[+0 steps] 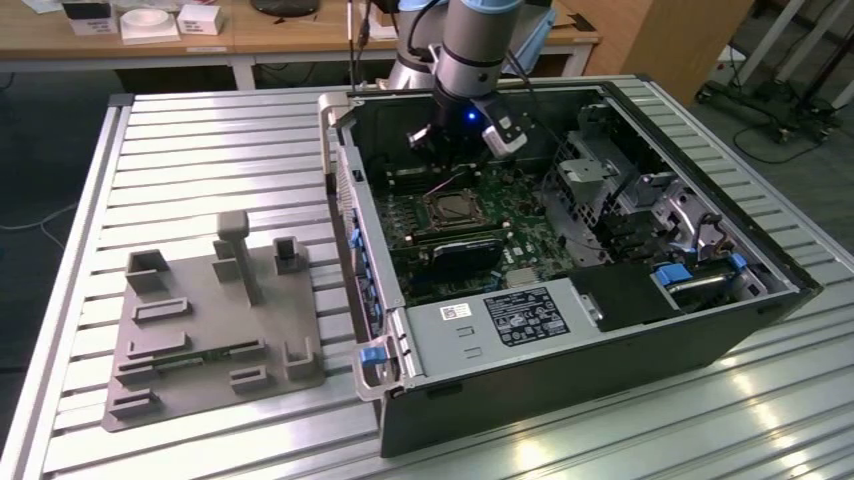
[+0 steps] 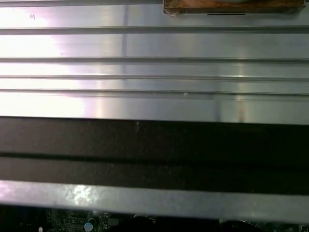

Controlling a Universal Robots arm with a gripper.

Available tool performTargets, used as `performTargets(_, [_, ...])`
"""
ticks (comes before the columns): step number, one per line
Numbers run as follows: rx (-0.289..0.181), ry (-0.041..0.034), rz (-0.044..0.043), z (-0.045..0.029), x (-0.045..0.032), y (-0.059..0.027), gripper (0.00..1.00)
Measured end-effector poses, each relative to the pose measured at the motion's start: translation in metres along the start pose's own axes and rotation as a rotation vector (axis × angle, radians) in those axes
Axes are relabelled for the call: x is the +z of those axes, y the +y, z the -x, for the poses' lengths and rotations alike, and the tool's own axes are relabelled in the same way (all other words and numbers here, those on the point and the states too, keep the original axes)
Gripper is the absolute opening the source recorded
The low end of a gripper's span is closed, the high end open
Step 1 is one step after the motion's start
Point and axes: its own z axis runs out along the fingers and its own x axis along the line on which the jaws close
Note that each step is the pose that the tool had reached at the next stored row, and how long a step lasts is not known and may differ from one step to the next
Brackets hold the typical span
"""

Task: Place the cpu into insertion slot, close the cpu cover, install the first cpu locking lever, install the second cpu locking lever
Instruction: 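Install the first cpu locking lever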

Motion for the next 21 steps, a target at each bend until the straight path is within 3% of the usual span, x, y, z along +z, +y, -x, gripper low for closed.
performTargets(5, [-0.003, 0.0006, -0.0153, -0.0007, 0.0002, -0.0019, 0.1])
performTargets(8, [-0.004, 0.001, -0.0162, -0.0007, 0.0006, -0.0021, 0.1])
performTargets(16, [-0.005, 0.0009, -0.0122, -0.0007, -0.0025, -0.0015, 0.1])
performTargets(21, [-0.005, 0.0007, -0.0019, -0.0007, -0.0064, -0.0004, 0.1])
